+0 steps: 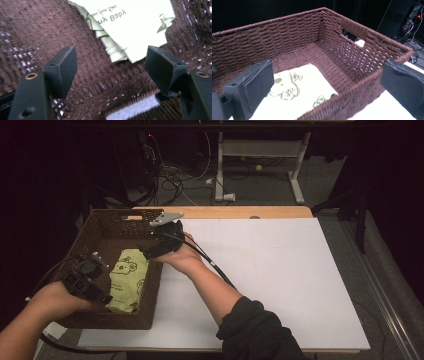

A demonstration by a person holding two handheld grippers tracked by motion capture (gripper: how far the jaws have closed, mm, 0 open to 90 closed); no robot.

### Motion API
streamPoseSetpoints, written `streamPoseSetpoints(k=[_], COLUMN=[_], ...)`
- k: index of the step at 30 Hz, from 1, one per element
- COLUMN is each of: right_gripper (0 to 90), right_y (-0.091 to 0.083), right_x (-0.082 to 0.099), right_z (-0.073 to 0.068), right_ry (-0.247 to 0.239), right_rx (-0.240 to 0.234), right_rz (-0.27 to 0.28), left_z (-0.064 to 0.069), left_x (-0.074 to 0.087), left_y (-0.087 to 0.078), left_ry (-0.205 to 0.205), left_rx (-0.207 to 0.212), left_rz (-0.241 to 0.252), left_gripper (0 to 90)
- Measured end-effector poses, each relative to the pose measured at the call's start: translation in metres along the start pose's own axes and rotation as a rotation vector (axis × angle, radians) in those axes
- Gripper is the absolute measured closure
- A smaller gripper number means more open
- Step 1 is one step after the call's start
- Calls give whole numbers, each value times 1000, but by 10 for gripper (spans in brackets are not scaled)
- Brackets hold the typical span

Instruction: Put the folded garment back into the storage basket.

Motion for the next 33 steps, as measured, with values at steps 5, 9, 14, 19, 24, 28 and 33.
streamPoseSetpoints(k=[5,9,14,19,24,28,33], right_gripper=[6,7,6,6,6,6,6], right_y=[-12,-25,-42,-57,-73,-88,-104], right_x=[8,18,35,52,69,80,89], right_z=[2,4,8,10,12,14,18], right_ry=[-10,-11,-9,-9,-13,-11,-14], right_rx=[-1,7,28,45,63,80,102], right_rz=[13,14,14,-1,-5,-15,-13], left_z=[2,6,9,13,17,23,31], left_x=[-2,-4,-7,-11,-17,-22,-29], left_y=[9,12,13,13,12,8,1], left_ry=[4,22,22,9,-1,3,11], left_rx=[15,-3,-17,-18,0,-3,0], left_rz=[-12,-37,-49,-60,-79,-82,-84], left_gripper=[246,206,131,49,0,0,0])
Point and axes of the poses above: each handheld gripper's, and its own axes: y roughly forward along the jaws, x roughly out of its underside, z roughly to its right, the point moved 3 cm from there along y, roughly forward along the jaws, and after that the axes turned 5 degrees about z, right-handed, at the moved point
